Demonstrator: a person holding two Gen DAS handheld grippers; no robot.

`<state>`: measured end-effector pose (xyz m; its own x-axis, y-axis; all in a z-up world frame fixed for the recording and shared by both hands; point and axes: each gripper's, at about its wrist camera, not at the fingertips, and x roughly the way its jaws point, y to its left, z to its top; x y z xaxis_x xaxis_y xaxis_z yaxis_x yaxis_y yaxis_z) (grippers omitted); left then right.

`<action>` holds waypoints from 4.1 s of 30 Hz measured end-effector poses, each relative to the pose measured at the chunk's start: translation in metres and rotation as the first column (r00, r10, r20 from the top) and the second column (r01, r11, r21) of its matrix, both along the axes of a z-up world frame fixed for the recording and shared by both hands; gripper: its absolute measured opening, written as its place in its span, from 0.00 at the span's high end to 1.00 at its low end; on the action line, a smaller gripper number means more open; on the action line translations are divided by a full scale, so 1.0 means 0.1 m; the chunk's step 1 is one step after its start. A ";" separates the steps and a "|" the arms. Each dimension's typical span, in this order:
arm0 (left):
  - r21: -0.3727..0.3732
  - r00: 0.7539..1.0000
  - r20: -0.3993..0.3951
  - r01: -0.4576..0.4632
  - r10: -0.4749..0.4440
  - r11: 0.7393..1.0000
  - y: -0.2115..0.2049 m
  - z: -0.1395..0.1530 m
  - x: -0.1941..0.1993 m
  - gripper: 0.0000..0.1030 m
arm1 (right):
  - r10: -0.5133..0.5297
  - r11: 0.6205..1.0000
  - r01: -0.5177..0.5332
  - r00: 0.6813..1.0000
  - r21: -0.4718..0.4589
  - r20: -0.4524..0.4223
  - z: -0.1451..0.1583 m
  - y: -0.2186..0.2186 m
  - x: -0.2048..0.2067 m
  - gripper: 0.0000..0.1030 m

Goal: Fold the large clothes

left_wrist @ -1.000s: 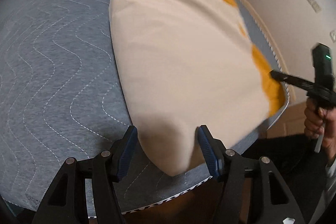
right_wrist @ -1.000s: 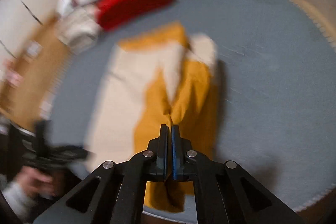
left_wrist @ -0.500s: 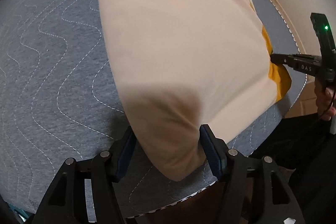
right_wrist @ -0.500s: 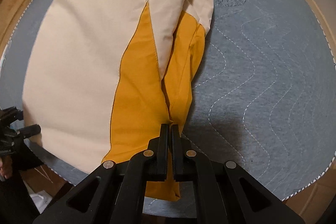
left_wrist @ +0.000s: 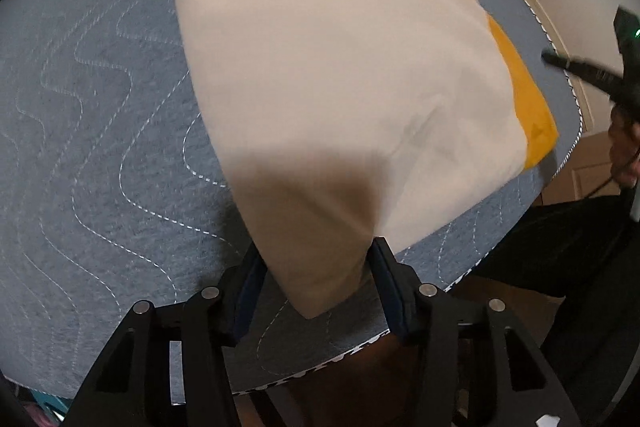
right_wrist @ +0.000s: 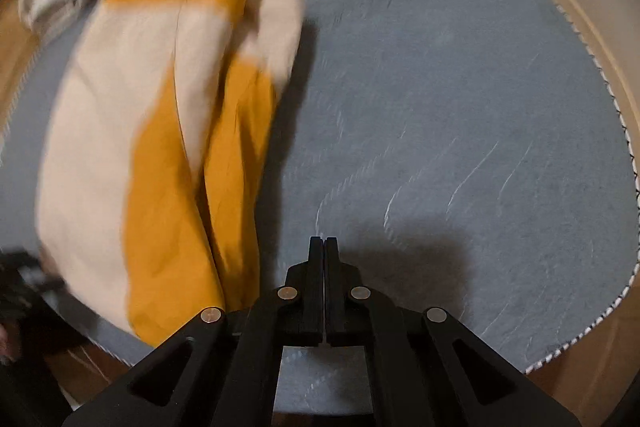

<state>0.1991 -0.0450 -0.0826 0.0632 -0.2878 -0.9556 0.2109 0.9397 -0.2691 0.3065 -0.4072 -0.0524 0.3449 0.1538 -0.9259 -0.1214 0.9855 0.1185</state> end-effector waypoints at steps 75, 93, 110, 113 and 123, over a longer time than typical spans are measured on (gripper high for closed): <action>-0.381 0.890 -0.206 -0.455 0.406 0.805 0.87 -0.41 1.06 0.34 | -0.007 0.972 0.062 0.972 0.227 -0.235 -0.84 0.62 0.95 0.32; -0.517 0.898 -0.050 -0.398 0.437 0.758 0.75 -0.13 1.51 0.70 | -0.049 0.937 0.107 0.982 0.333 -0.180 -0.80 0.92 0.92 0.88; -0.335 0.826 -0.010 -0.534 0.564 0.776 1.93 -0.11 1.69 0.53 | 0.017 0.953 -0.014 1.000 0.304 -0.008 -0.61 2.01 1.55 0.82; -0.321 0.854 0.047 -0.478 0.518 0.817 1.89 0.11 1.59 0.51 | -0.001 0.970 0.009 0.999 0.242 -0.032 -0.65 2.02 1.59 0.72; 0.046 0.985 0.045 -0.168 0.166 0.985 1.33 -0.26 1.24 0.30 | 0.081 0.983 -0.060 0.989 0.171 -0.120 -0.61 2.00 1.21 0.50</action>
